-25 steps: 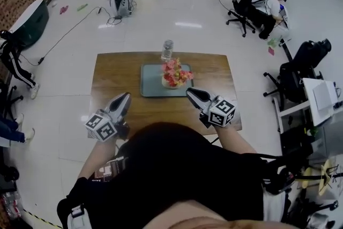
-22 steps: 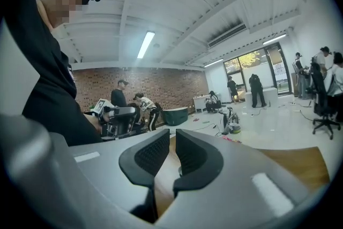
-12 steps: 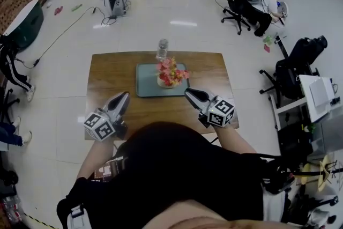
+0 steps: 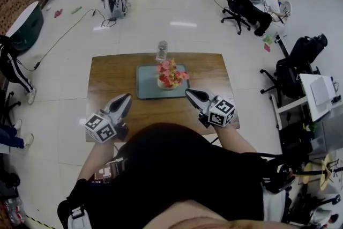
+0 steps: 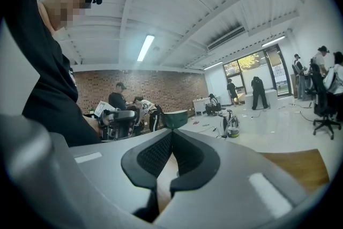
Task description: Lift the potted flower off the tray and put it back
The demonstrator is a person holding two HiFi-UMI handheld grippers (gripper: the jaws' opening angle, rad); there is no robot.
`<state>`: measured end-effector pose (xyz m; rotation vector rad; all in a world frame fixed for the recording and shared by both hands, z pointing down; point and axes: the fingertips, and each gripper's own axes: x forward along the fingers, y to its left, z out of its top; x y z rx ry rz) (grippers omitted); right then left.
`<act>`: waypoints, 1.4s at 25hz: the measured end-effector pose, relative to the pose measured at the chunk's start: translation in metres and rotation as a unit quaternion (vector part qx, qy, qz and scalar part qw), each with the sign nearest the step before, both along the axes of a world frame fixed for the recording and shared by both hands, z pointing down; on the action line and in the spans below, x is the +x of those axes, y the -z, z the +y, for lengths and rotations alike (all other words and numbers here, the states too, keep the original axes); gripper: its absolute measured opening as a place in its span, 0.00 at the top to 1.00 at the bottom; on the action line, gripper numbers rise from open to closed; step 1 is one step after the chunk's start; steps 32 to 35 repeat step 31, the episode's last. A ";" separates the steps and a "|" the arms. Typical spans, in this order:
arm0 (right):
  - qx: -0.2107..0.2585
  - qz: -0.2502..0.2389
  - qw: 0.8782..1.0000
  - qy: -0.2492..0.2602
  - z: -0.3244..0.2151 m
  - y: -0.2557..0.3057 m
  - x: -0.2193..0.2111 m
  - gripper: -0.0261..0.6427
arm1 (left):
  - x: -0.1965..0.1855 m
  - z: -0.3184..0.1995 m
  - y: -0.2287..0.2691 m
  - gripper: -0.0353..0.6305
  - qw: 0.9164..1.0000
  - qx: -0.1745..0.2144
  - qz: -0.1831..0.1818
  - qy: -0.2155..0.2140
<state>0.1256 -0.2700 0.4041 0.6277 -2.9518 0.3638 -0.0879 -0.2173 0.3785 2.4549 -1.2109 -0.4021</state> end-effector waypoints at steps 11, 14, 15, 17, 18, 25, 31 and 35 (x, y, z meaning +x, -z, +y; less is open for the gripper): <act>-0.007 -0.012 1.000 0.002 0.001 0.006 0.004 0.94 | -0.007 0.001 0.002 0.94 1.000 0.001 -0.012 0.013; -0.007 -0.007 1.000 0.002 0.002 0.002 0.004 0.94 | -0.007 0.000 -0.001 0.94 1.000 0.000 -0.011 0.013; -0.007 -0.005 1.000 0.004 0.002 0.002 0.003 0.94 | -0.007 -0.001 -0.002 0.94 1.000 -0.001 -0.011 0.013; -0.006 -0.003 1.000 0.006 0.003 0.002 0.001 0.94 | -0.007 -0.001 -0.003 0.94 1.000 -0.001 -0.010 0.012; -0.006 -0.002 1.000 0.007 0.004 0.003 0.001 0.94 | -0.006 0.000 -0.003 0.94 1.000 -0.002 -0.009 0.012; -0.008 -0.001 1.000 0.011 0.006 0.000 0.002 0.94 | -0.004 -0.001 -0.006 0.94 1.000 -0.007 -0.007 0.012; -0.006 -0.010 1.000 0.011 0.006 -0.003 0.005 0.94 | 0.001 0.001 -0.005 0.94 1.000 -0.010 -0.005 0.012; -0.006 -0.010 1.000 0.011 0.006 -0.003 0.005 0.94 | 0.001 0.001 -0.005 0.94 1.000 -0.010 -0.005 0.012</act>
